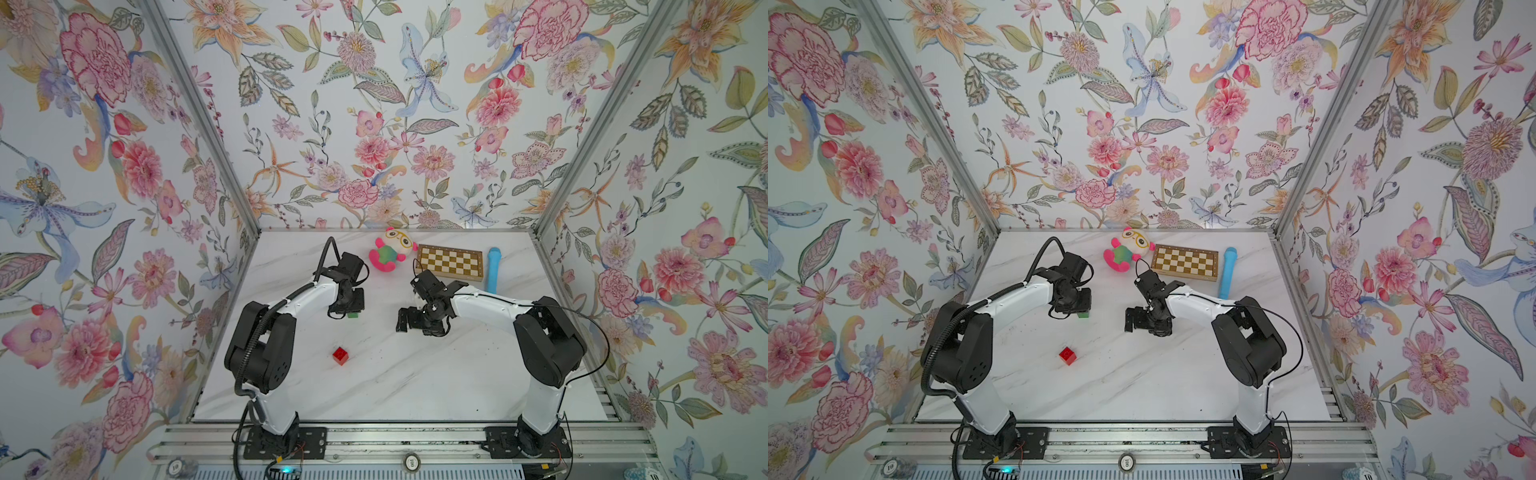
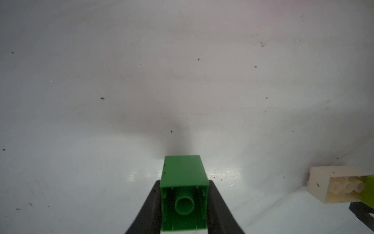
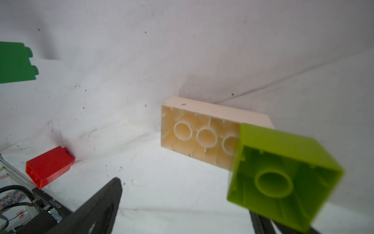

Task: Assemble the letter r with lego
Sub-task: Adjust the lego brick at the center of the board, then assemble the lego brick with the lego brick.

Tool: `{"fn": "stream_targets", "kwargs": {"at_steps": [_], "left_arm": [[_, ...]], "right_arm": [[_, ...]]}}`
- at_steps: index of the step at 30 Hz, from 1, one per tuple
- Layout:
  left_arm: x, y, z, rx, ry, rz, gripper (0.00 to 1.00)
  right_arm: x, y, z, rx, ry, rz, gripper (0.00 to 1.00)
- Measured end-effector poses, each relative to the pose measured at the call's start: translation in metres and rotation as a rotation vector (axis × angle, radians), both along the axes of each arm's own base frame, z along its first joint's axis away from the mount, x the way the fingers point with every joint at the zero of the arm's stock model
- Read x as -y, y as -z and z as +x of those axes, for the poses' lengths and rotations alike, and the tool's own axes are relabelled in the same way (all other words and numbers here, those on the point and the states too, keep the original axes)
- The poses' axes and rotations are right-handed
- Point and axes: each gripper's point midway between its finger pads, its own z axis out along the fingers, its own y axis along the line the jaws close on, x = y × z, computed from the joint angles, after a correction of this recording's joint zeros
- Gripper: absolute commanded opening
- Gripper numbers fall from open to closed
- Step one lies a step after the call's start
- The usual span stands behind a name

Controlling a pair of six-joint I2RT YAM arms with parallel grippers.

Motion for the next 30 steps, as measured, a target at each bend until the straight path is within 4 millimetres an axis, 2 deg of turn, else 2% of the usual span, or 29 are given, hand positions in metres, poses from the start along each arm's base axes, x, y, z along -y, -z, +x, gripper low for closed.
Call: {"fn": "stream_targets", "kwargs": {"at_steps": [7, 11, 14, 16, 18, 20, 23, 25, 26, 29, 30], "left_arm": [[0.002, -0.001, -0.001, -0.007, 0.004, -0.006, 0.31], [0.017, -0.016, 0.002, 0.007, 0.023, -0.035, 0.31], [0.041, -0.036, 0.010, 0.043, 0.051, -0.077, 0.31], [0.058, -0.048, 0.015, 0.064, 0.071, -0.100, 0.30], [0.075, -0.059, 0.018, 0.079, 0.089, -0.118, 0.29], [0.089, -0.065, 0.018, 0.084, 0.100, -0.130, 0.29], [0.110, -0.067, 0.008, 0.073, 0.108, -0.136, 0.29], [0.126, -0.064, -0.003, 0.060, 0.109, -0.142, 0.29], [0.133, -0.062, -0.008, 0.053, 0.108, -0.142, 0.29], [0.154, -0.052, -0.023, 0.025, 0.116, -0.136, 0.28], [0.159, -0.049, -0.026, 0.017, 0.117, -0.133, 0.28]], "right_arm": [[0.002, -0.004, -0.002, -0.006, 0.001, 0.000, 0.97], [0.013, -0.037, -0.003, 0.042, 0.019, 0.006, 0.97], [0.035, -0.068, 0.008, 0.088, 0.078, 0.012, 0.97], [0.063, -0.087, 0.026, 0.131, 0.158, 0.004, 0.97], [0.087, -0.094, 0.037, 0.149, 0.216, -0.018, 0.97], [0.106, -0.092, 0.042, 0.150, 0.252, -0.057, 0.96], [0.120, -0.082, 0.039, 0.135, 0.260, -0.104, 0.89], [0.127, -0.076, 0.035, 0.121, 0.248, -0.124, 0.76], [0.129, -0.074, 0.035, 0.117, 0.245, -0.127, 0.64], [0.134, -0.069, 0.036, 0.105, 0.242, -0.107, 0.51], [0.136, -0.066, 0.036, 0.101, 0.241, -0.095, 0.50]]}}
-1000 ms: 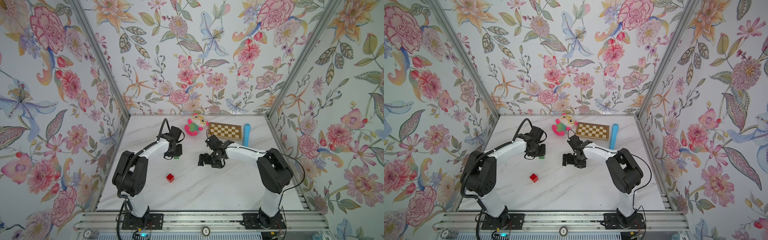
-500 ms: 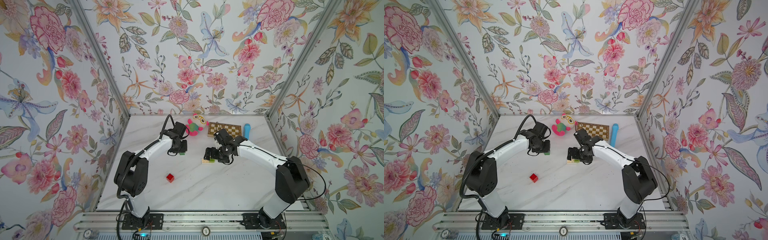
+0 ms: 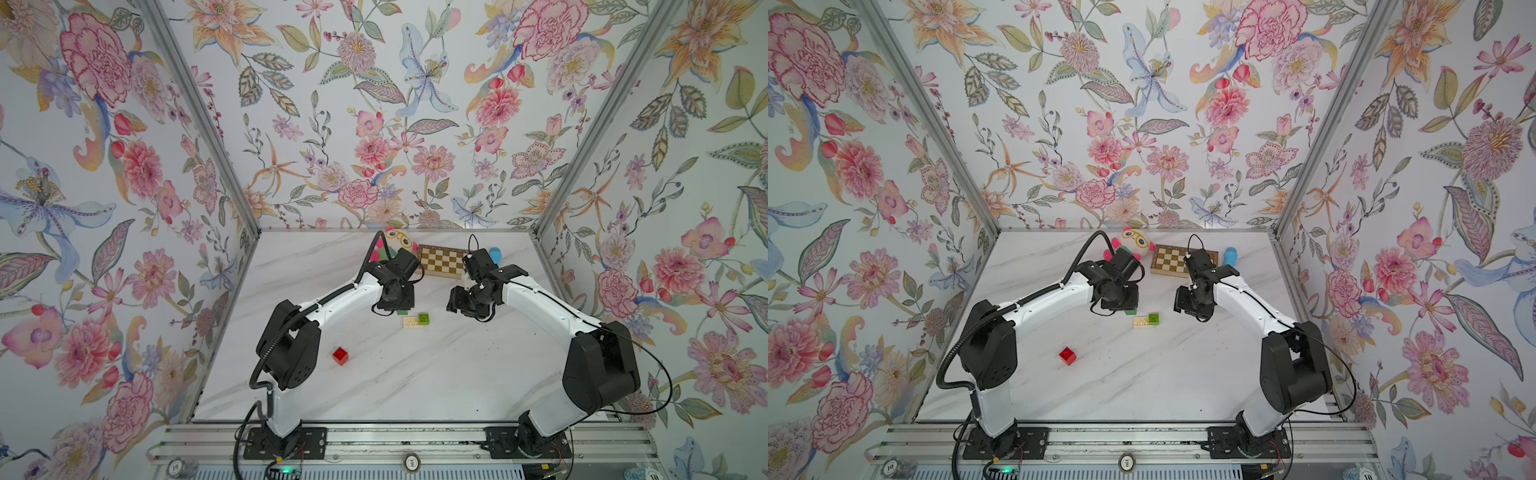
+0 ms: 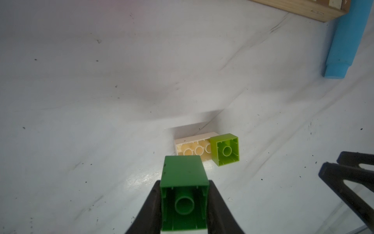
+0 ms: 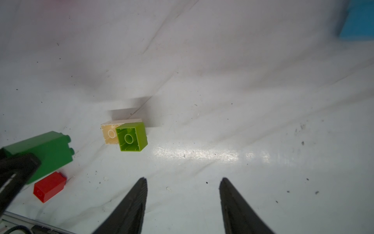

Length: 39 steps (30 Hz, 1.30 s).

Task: Assemble the letter r with lego
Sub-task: Assemble the lego brick with the lego brick.

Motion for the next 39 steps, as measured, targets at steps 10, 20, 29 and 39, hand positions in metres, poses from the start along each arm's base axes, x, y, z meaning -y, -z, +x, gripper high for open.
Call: {"fn": "stream_targets", "kwargs": {"at_steps": [10, 20, 29, 39], "left_arm": [[0.013, 0.015, -0.012, -0.009, -0.033, 0.036, 0.28], [0.010, 0.027, -0.010, -0.015, -0.041, 0.067, 0.28], [0.011, 0.040, -0.004, -0.028, -0.042, 0.089, 0.28], [0.016, 0.037, 0.001, -0.020, -0.043, 0.081, 0.27]], "right_arm": [[-0.004, 0.028, -0.012, -0.047, -0.016, 0.165, 0.50], [-0.019, 0.022, -0.008, -0.014, -0.047, 0.208, 0.62], [-0.019, 0.022, -0.008, -0.012, -0.038, 0.208, 0.62], [-0.018, 0.022, -0.009, -0.011, -0.037, 0.205, 0.62]]}}
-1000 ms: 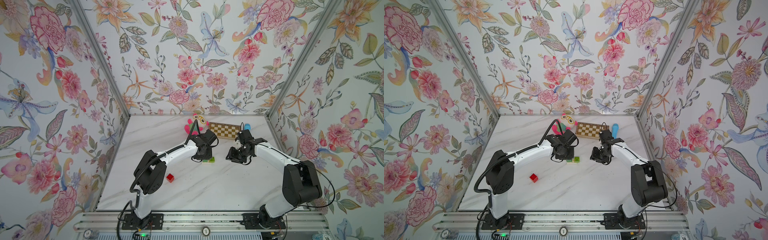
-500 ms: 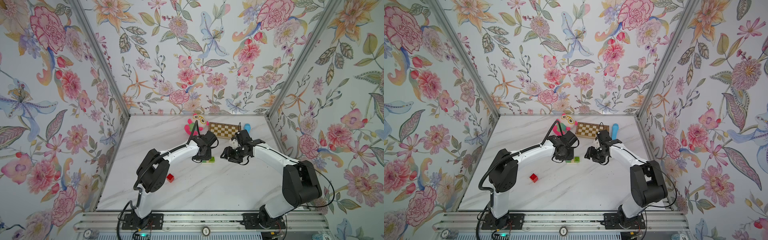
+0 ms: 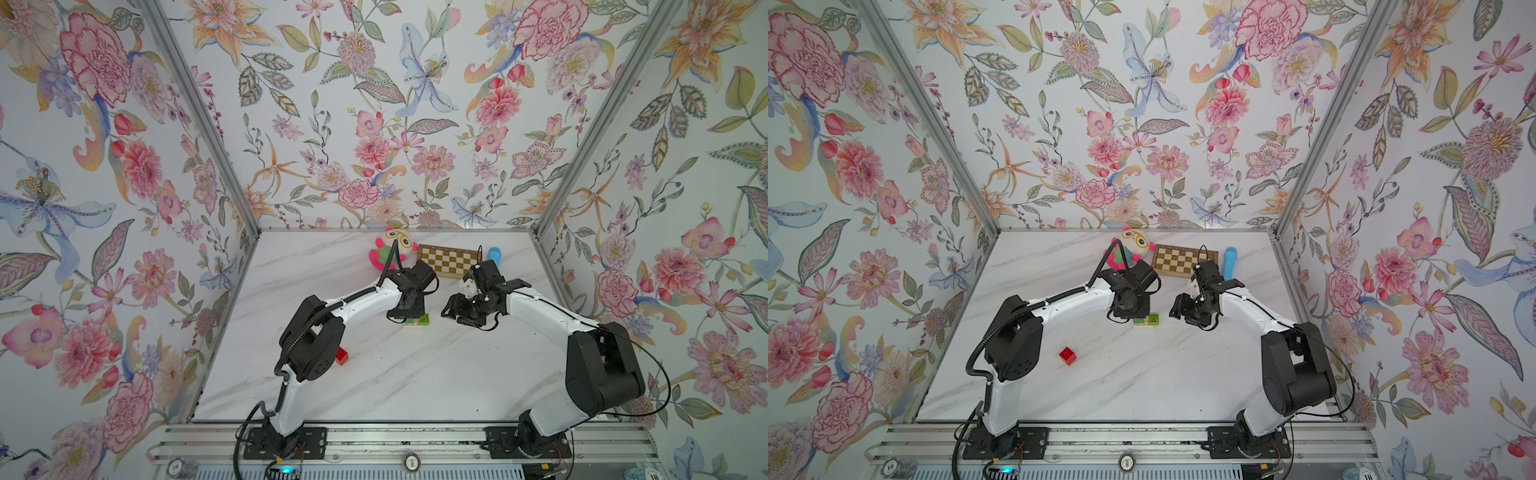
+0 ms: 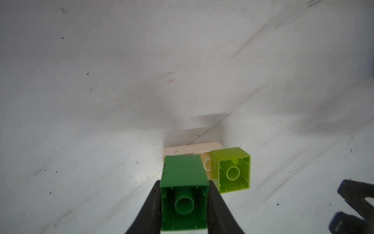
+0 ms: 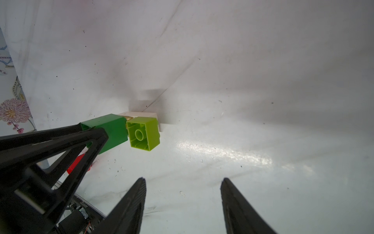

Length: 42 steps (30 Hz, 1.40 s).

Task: Assemble the letter r with lego
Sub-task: Assemble the lego brick with the lego brick.

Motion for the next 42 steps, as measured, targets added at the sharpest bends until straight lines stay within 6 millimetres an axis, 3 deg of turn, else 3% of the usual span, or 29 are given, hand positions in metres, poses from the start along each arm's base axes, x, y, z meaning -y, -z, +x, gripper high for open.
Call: {"fn": "stream_targets", "kwargs": {"at_steps": [42], "left_arm": [[0.0008, 0.0048, -0.0009, 0.010, -0.030, 0.003, 0.26]], "right_arm": [[0.0005, -0.0017, -0.0076, 0.002, -0.009, 0.007, 0.67]]}}
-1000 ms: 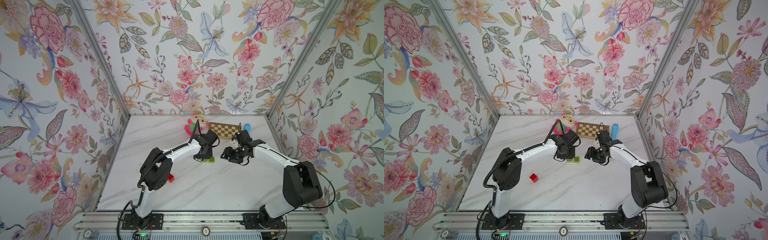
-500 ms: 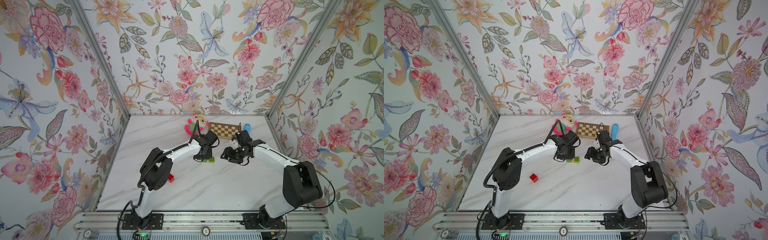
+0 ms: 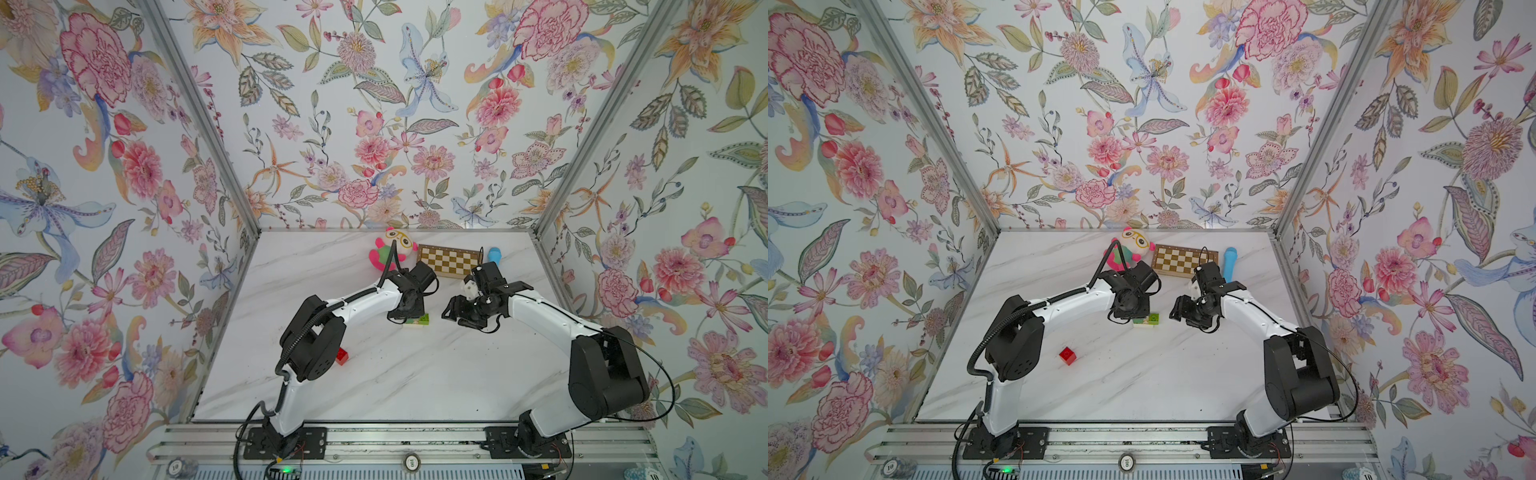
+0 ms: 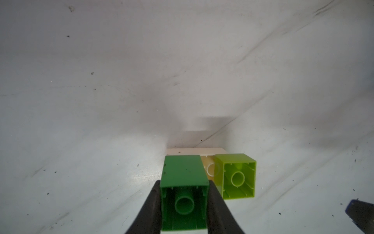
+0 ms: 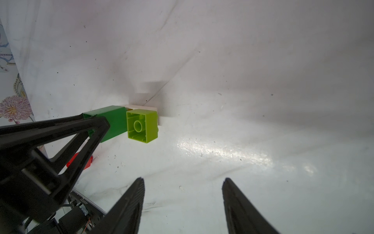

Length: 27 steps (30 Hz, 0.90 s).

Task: Assemble the letter r with lego
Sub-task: Assemble the lego brick with the lego brick.

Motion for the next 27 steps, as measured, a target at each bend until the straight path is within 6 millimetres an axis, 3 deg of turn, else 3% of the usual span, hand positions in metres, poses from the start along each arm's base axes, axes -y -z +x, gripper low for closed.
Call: {"fn": "stream_targets", "kwargs": {"at_steps": [13, 27], "left_arm": [[0.003, 0.000, -0.004, 0.000, 0.011, 0.002, 0.26], [0.004, 0.001, -0.012, 0.002, 0.026, 0.032, 0.26]], "right_arm": [[-0.017, 0.001, -0.011, -0.006, -0.063, 0.008, 0.71], [-0.010, 0.008, -0.016, -0.021, -0.046, -0.011, 0.71]]}}
